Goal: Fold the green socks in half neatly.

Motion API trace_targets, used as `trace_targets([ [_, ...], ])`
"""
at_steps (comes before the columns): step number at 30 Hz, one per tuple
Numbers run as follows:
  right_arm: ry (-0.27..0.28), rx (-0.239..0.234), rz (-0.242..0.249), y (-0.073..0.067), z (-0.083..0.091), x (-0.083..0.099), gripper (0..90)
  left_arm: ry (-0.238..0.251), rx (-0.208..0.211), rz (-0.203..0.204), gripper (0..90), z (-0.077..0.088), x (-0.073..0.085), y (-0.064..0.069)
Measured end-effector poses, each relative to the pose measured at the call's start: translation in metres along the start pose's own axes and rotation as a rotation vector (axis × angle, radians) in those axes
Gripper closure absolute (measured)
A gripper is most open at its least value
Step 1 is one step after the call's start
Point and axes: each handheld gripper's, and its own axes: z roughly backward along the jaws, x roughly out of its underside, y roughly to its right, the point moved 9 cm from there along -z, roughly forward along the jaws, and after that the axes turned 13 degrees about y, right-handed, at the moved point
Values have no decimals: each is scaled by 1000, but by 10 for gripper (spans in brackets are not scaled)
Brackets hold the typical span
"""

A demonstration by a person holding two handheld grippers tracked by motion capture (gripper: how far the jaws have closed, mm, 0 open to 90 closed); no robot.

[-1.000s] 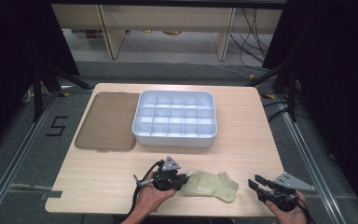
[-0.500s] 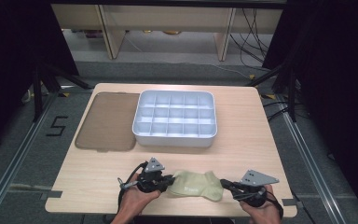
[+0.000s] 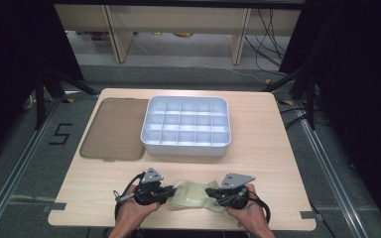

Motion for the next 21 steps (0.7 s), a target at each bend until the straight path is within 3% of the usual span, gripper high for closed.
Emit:
trace_targets([
  [4,-30,-43,39,-13,-17,2,900,0,-8,3,828,3,1,-3],
  [5,-50,-52,25,-17,-19,4,900,0,-1,4,828,3,1,-3],
  [7,-73,-66,66,-21,-29,6,900,8,-1,3,828,3,0,-4],
  [10,-94,-74,75,-24,-34,9,900,23,-10,11,828,4,-2,-5],
  [13,-96,-81,63,-25,-36,9,900,36,10,14,827,6,-7,-3],
  [14,-89,-86,69,-24,-37,9,900,63,7,40,827,5,-10,0],
  [17,-91,-85,53,-25,-38,9,900,59,26,19,827,7,-14,4],
  [18,-85,-92,65,-25,-40,8,900,70,23,32,827,6,-16,6],
  [19,-89,-97,25,-27,-40,8,900,65,26,24,827,5,-16,6],
  [21,-88,-97,20,-26,-40,8,900,74,31,33,827,5,-17,9],
])
